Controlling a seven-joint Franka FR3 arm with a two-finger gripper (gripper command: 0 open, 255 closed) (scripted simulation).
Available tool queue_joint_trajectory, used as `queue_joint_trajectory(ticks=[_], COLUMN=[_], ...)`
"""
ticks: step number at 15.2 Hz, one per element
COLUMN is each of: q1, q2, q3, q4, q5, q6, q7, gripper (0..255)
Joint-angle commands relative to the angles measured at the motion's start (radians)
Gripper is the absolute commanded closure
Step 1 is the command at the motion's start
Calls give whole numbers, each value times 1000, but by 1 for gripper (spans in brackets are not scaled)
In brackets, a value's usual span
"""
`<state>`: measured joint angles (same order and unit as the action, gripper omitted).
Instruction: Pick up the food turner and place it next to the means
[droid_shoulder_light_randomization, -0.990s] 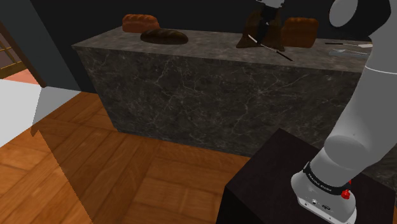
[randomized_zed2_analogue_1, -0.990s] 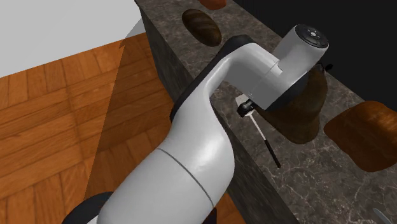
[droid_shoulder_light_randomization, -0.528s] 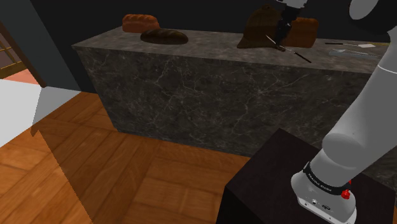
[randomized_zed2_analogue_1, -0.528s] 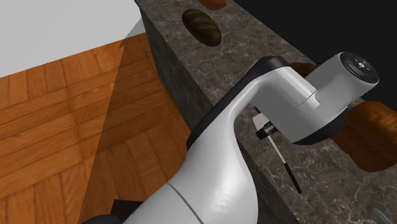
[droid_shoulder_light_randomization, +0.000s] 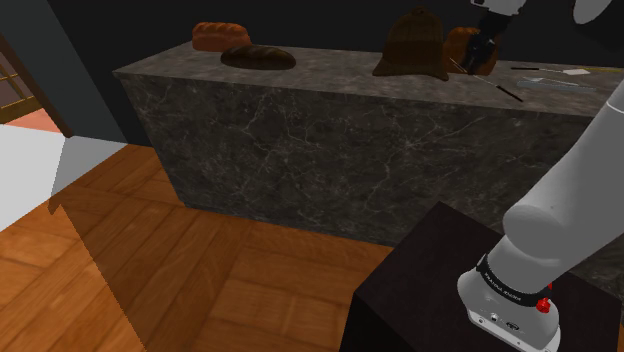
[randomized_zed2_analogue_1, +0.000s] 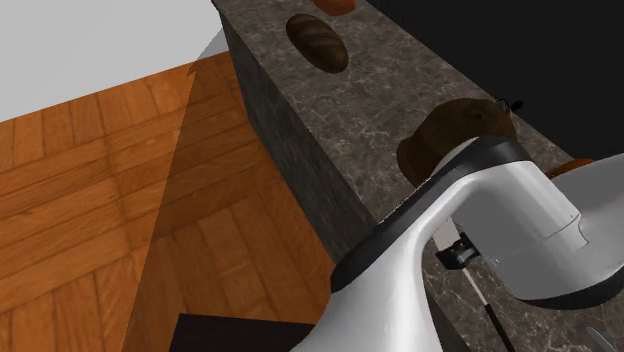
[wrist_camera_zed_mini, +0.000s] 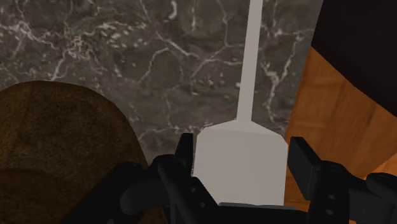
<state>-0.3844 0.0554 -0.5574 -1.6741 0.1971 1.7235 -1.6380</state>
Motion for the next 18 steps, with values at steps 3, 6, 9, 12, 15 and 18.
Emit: queue_joint_trajectory(ticks=[3, 6, 9, 12, 15, 18], q1=[-49, -88, -130, -178, -234, -299], q2=[-12, -3, 18, 51, 97, 155], q3=[-43, -77, -112, -146, -177, -204], q4=[-6, 4, 27, 61, 108, 168], q5=[-5, 0, 11, 31, 59, 95], q6=[-20, -37, -56, -80, -108, -142], q7=[-91, -163, -238, -318, -401, -485], gripper=[255, 255, 255, 255, 255, 255])
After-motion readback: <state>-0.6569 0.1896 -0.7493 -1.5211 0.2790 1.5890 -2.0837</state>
